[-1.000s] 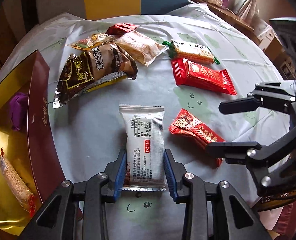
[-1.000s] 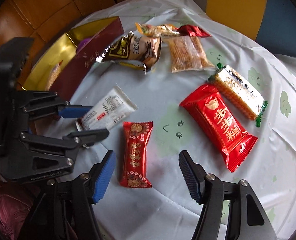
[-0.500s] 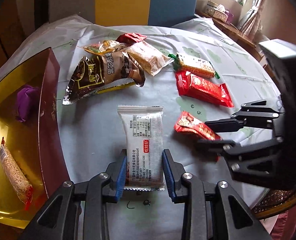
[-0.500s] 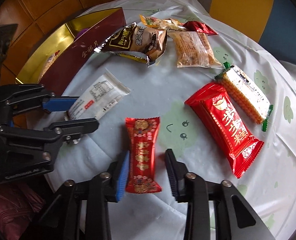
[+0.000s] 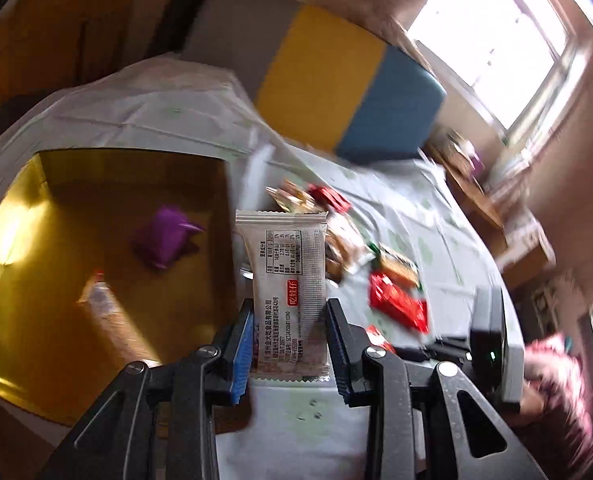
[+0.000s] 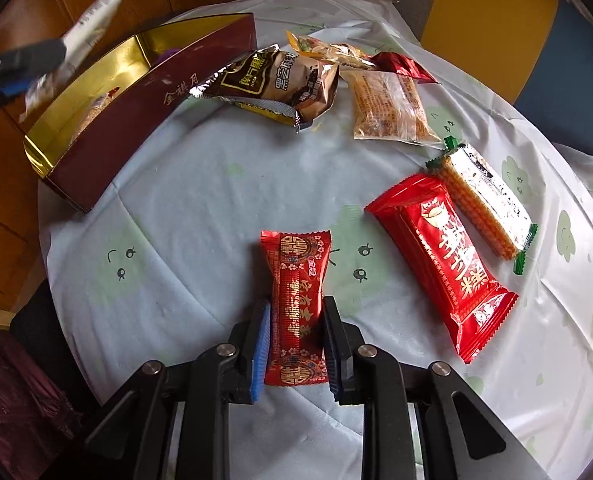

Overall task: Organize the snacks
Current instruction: 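Carry the white biscuit pack into the tin while the right gripper grasps the red cake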

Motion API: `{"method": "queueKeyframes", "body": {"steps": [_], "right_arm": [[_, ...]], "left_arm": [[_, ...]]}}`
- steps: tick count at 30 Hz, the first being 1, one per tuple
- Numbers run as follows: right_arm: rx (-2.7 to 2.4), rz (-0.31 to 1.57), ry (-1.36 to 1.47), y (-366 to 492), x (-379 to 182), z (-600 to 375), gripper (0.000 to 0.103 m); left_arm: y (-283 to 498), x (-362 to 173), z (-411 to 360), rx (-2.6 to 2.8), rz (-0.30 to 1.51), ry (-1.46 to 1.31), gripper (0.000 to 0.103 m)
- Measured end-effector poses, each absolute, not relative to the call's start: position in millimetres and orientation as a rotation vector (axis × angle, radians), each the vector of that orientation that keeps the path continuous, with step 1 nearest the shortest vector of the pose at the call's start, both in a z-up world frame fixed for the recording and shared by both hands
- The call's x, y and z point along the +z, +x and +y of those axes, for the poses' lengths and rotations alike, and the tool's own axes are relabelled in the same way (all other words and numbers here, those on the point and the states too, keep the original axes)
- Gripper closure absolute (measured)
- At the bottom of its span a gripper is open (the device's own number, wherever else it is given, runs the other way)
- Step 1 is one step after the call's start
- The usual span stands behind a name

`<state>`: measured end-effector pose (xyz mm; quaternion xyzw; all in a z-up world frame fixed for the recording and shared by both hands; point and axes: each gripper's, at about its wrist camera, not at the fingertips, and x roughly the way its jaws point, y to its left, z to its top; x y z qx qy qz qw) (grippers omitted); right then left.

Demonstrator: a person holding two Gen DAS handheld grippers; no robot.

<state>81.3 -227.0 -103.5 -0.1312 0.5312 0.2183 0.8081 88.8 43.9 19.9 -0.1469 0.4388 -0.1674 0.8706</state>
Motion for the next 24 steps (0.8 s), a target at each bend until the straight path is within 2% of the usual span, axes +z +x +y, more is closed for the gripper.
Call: {"method": "queueKeyframes", "body": {"steps": [9, 24], "right_arm": [[0.462, 1.134, -0.275, 80.7, -102.5, -226.9, 0.079], [0.461, 1.137, -0.268, 81.7, -103.1, -227.8, 0.079]], "left_arm": [[124.4, -28.7, 102.4, -0.167, 1.059, -0.504, 0.069], [146.7, -70.8, 76.4, -0.107, 1.173, -0.436, 0.067]]}}
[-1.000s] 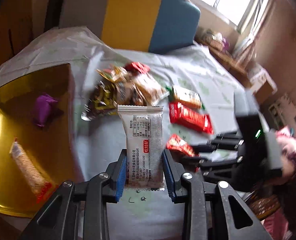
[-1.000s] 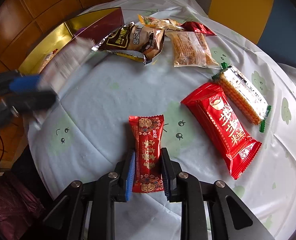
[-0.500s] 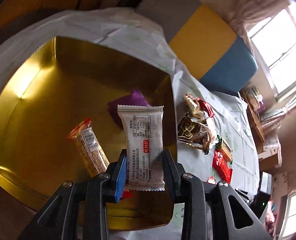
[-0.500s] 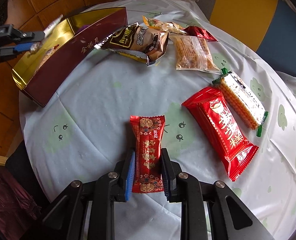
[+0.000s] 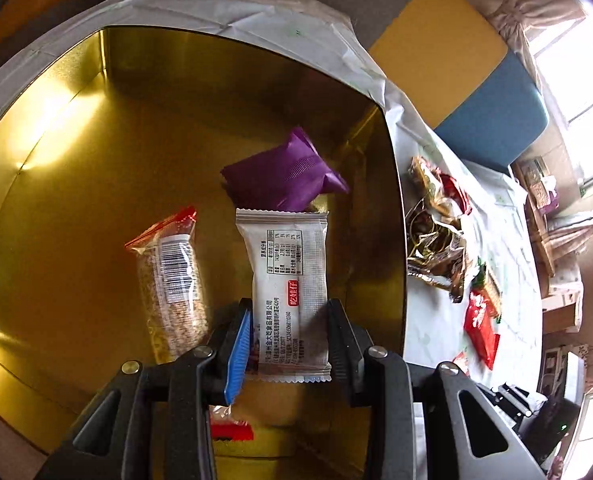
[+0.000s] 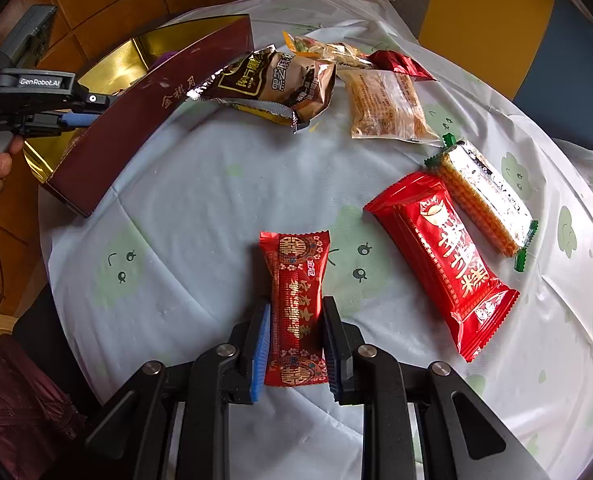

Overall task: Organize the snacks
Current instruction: 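Carry the white biscuit pack into the tin while the right gripper grasps the red cake, then carry the red wrapped cake into the gold tin and release it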

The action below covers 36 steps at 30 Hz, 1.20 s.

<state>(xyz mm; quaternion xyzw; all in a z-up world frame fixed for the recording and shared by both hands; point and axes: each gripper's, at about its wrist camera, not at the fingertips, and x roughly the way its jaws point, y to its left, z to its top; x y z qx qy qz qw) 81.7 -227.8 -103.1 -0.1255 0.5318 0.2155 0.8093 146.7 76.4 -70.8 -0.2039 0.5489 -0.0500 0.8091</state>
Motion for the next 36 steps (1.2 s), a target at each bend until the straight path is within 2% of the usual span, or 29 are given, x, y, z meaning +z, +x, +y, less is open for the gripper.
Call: {"method": "queueKeyframes", "body": {"steps": [10, 21, 28, 36], "right_arm": [[0.458, 1.137, -0.258, 83.8, -102.1, -228.8, 0.079], [0.433, 1.115, -0.254, 78.5, -102.4, -227.3, 0.079], [0.412, 1.137, -0.204, 83.7, -99.0, -230.9, 0.080], [0.437, 1.134, -0.084, 93.7, -78.5, -218.5, 0.081]], "left_arm": [[132.2, -47.4, 68.6, -0.088, 1.087, -0.262, 0.062], [77.4, 7.7, 68.0, 0.037, 0.829, -0.034, 0.062], [51.0, 28.1, 79.3, 0.096, 0.723, 0.031, 0.062], [40.3, 33.1, 92.6, 0.118, 0.686, 0.034, 0.062]]}}
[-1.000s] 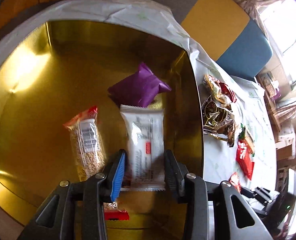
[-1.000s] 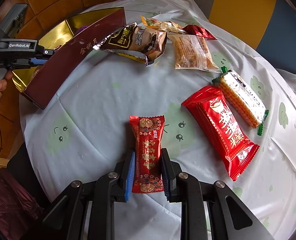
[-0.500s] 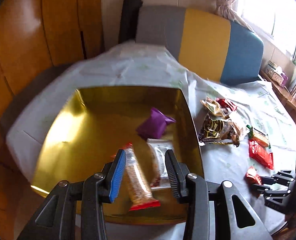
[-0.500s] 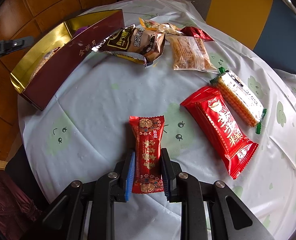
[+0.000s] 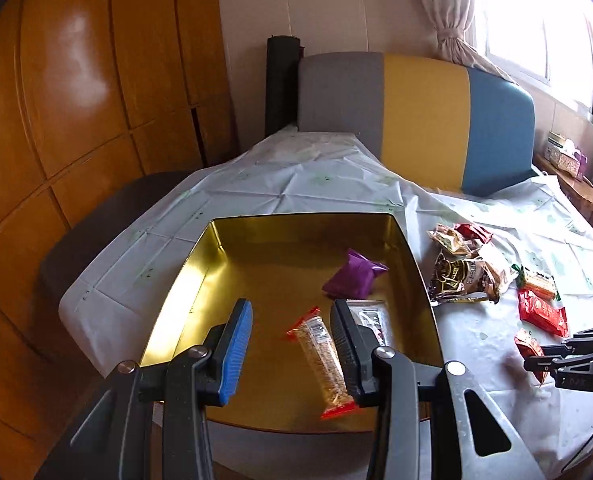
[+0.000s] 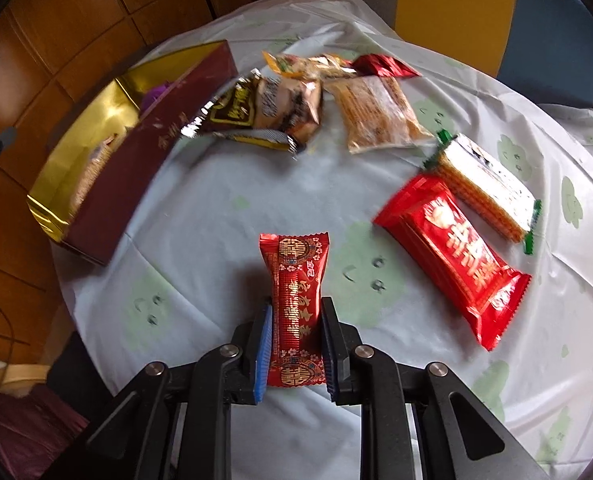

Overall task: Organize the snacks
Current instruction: 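Carry the red wrapped cake into the gold tin and release it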

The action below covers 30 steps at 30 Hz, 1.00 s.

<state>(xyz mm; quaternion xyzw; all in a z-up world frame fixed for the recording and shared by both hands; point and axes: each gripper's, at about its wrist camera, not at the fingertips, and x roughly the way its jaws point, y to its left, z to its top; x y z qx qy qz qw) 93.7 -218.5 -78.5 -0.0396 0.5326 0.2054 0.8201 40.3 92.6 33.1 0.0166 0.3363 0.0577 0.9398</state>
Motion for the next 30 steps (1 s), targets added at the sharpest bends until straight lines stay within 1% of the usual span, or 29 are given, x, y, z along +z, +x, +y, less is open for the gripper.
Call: {"method": "queueKeyframes", "body": {"steps": [12, 17, 24, 30], "right_arm": [[0.610, 0.995, -0.113, 107.3, -9.8, -124.1, 0.081], [0.691, 0.965, -0.168, 114.1, 3.3, -67.5, 0.081], [0.729, 1.024, -0.325, 126.4, -22.1, 8.0, 0.081], [0.684, 1.073, -0.446, 129.9, -57.8, 33.9, 0.081]], "left_arm": [[31.5, 28.7, 113.6, 0.146, 0.679, 0.006, 0.062], [31.4, 24.0, 134.6, 0.188, 0.693, -0.044, 0.062], [28.9, 18.0, 164.6, 0.252, 0.703, -0.105, 0.062], [30.6, 15.0, 170.7, 0.261, 0.709, -0.108, 0.062]]}}
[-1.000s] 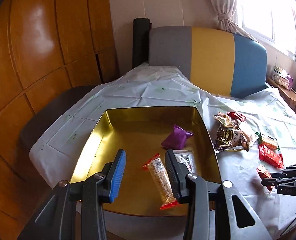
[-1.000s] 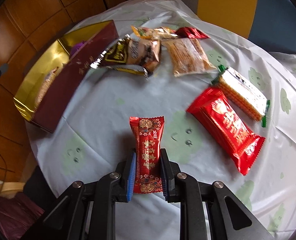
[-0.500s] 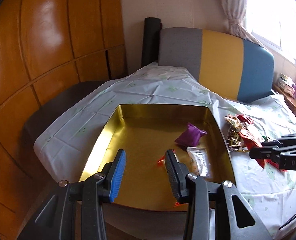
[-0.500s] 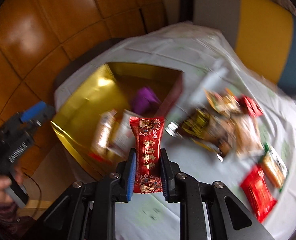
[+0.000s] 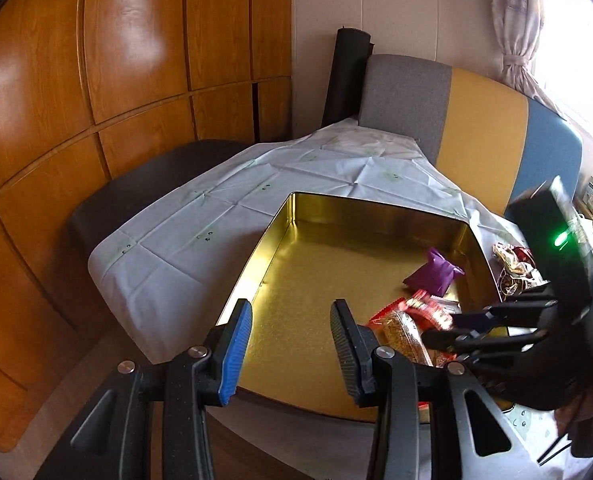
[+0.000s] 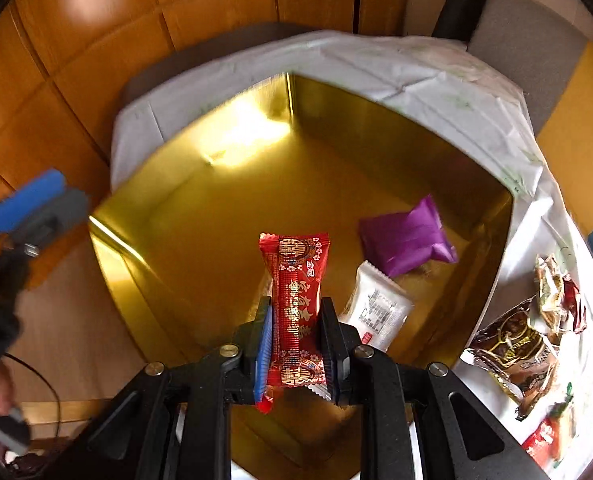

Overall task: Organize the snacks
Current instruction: 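Carry the red wrapped cake into the gold tin and release it, then withdraw both grippers from the tin back over the table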

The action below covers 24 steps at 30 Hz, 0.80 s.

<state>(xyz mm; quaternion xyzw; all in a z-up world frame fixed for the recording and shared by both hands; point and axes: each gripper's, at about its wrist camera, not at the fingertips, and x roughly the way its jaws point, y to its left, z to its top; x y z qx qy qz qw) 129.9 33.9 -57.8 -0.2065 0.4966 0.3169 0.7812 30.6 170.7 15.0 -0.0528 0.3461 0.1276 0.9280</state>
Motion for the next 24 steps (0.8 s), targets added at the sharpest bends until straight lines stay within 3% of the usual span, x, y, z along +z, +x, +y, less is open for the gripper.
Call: {"method": "queueKeyframes", "body": {"steps": [8, 10, 12, 24], "right_arm": [[0.663, 1.034, -0.444, 119.2, -59.9, 28.4, 0.075], [0.642, 0.999, -0.441, 112.7, -55.6, 25.6, 0.061], [0.636, 0.956, -0.433, 103.4, -49.8, 21.9, 0.056], [0.535, 0.768, -0.448, 72.8, -18.6, 0.8, 0.050]], "left_arm": [[28.5, 15.1, 162.7, 0.244, 0.705, -0.094, 0.062], [28.2, 15.1, 162.7, 0.246, 0.706, -0.095, 0.062], [27.1, 15.7, 162.3, 0.247, 0.702, -0.096, 0.062], [24.7, 17.3, 155.4, 0.246, 0.705, -0.078, 0.062]]}}
